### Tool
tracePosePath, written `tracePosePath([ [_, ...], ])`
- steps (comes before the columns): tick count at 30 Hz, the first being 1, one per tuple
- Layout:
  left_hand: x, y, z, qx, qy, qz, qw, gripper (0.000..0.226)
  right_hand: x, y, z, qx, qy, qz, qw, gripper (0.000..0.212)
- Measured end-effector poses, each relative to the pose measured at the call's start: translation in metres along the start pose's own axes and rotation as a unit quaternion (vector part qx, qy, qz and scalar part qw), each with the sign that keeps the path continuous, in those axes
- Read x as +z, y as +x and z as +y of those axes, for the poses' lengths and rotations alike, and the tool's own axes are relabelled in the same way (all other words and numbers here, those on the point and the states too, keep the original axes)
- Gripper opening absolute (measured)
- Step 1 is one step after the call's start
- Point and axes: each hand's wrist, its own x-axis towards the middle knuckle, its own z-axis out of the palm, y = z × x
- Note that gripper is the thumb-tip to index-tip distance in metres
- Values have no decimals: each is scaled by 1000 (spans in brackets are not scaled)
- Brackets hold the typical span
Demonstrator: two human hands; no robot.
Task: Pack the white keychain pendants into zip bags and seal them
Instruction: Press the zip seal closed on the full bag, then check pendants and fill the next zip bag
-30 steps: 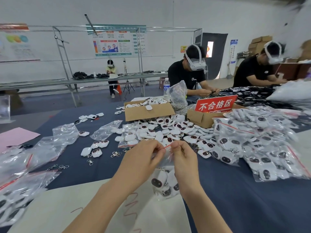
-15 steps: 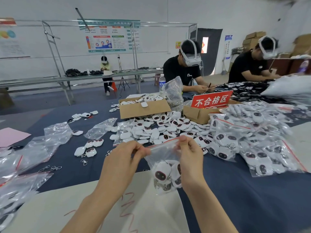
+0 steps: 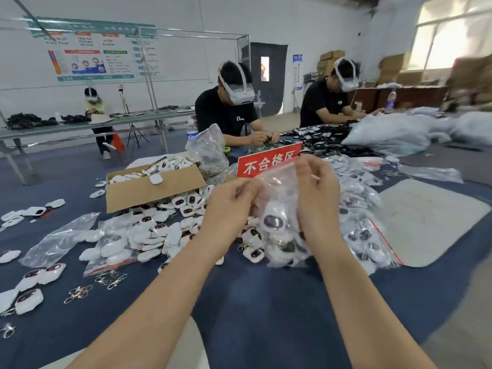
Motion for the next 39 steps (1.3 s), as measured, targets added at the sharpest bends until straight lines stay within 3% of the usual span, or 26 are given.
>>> tracePosePath([
  [4,55,92,7,-119,-221,63,966,20,-30,66,-5,0,-34,95,995,37],
  [6,75,129,-3,-188,-250,39,949,16,-37,84,-1,5,-54,115,992,38],
  [9,96,151,-38,-267,-90,-54,958,19,-35,92,15,21,-82,91,992,38],
  [12,98,154,-66,-285,36,-84,954,16,-24,82,36,38,-133,42,989,36],
  [17,65,145,-76,-261,10,-68,963,5,8,54,63,19,-191,-37,981,34],
  [21,2,111,-81,-265,57,-78,959,15,48,23,82,-37,-249,-85,964,34],
  [23,-38,89,-91,-255,132,-74,955,21,70,6,88,-73,-272,-106,954,34],
  [27,-137,42,-124,-224,337,38,914,26,121,-37,96,-81,-253,-198,944,35],
  [29,-187,18,-139,-243,388,105,883,25,148,-60,100,-66,-243,-247,936,36],
  [32,-248,-15,-155,-261,437,132,851,19,190,-87,105,-54,-252,-317,913,36],
  [36,-299,-36,-171,-292,461,164,821,30,239,-110,110,-76,-291,-399,866,35],
  [39,-323,-39,-182,-303,514,187,780,32,270,-122,116,-134,-356,-439,814,35],
])
